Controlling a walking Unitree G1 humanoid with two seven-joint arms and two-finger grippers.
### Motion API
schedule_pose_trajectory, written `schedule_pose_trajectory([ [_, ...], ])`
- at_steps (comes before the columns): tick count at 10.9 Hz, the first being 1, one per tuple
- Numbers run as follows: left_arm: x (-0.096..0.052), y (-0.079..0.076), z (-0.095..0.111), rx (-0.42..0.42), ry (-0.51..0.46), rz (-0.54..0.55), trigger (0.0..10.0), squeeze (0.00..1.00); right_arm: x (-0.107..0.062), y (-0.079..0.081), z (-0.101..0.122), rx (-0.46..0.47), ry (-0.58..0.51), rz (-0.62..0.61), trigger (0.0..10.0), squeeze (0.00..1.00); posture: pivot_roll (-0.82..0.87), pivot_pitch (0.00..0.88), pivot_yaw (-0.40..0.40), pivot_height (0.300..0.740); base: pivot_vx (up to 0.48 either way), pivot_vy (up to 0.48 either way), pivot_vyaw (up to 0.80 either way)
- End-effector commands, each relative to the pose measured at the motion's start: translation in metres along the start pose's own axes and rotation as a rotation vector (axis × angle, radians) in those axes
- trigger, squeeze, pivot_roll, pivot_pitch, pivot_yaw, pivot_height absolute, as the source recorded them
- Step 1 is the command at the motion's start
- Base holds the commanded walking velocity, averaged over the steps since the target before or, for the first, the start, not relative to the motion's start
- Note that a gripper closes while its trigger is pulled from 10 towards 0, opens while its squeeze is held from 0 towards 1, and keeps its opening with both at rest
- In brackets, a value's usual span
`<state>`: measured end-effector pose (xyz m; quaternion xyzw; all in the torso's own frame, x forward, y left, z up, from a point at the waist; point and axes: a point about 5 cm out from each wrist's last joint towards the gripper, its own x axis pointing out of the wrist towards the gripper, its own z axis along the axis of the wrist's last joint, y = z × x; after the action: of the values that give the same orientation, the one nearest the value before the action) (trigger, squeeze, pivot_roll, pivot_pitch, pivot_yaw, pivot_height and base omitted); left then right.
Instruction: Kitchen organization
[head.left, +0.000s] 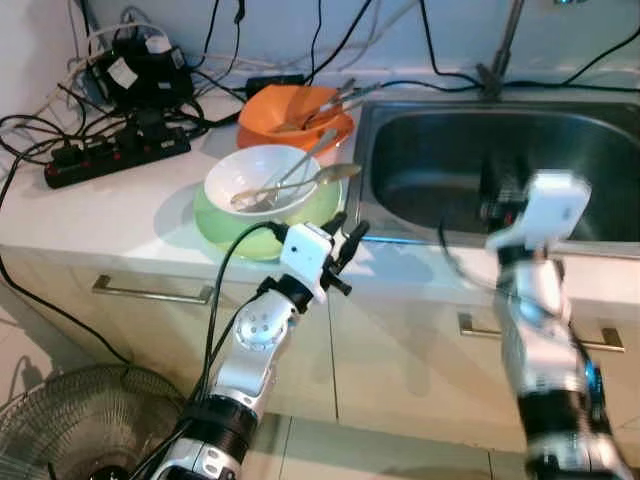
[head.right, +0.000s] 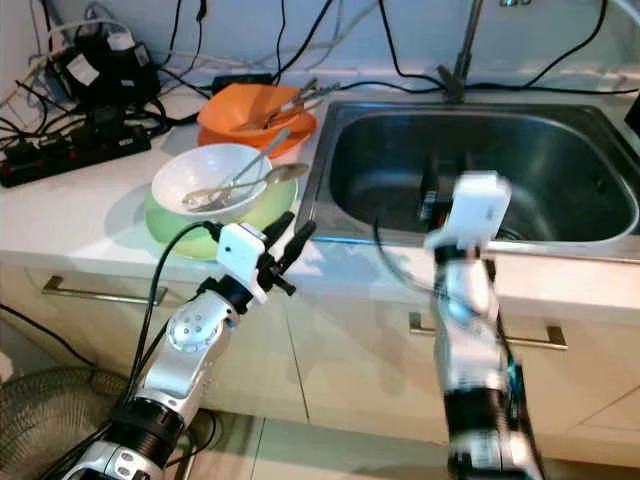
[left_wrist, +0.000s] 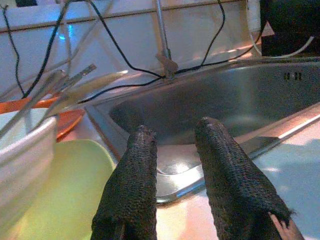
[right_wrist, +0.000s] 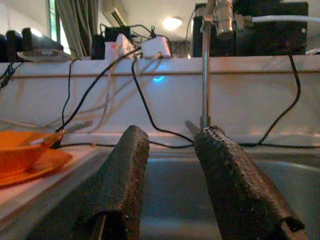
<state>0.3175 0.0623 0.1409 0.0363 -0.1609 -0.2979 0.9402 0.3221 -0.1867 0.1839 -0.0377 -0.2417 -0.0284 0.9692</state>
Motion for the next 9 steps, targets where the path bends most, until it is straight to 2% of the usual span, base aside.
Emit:
schedule_pose_trajectory([
  [1,-0.003,0.004,-0.002,0.008,0.004,0.020,10.0,0.00,-0.006,0.006,0.000,0.011,0.010,0.009,10.0,0.00,0.01,0.069,0.113,0.740,0.000,0.000,0.00],
  [3,-0.004,0.006,-0.001,0.013,-0.001,0.033,10.0,0.00,-0.030,0.022,-0.013,0.047,0.088,0.030,10.0,0.00,0.01,0.069,0.116,0.740,0.000,0.000,0.00],
  [5,-0.005,0.005,-0.001,0.011,-0.002,0.034,10.0,0.00,-0.038,0.029,-0.022,0.044,0.128,0.037,10.0,0.00,0.01,0.058,0.121,0.740,0.000,0.000,0.00],
  [9,-0.007,0.004,-0.002,0.008,-0.007,0.033,10.0,0.00,-0.043,0.040,-0.028,0.061,0.158,0.042,10.0,0.00,0.00,0.047,0.125,0.740,0.000,0.000,0.00],
])
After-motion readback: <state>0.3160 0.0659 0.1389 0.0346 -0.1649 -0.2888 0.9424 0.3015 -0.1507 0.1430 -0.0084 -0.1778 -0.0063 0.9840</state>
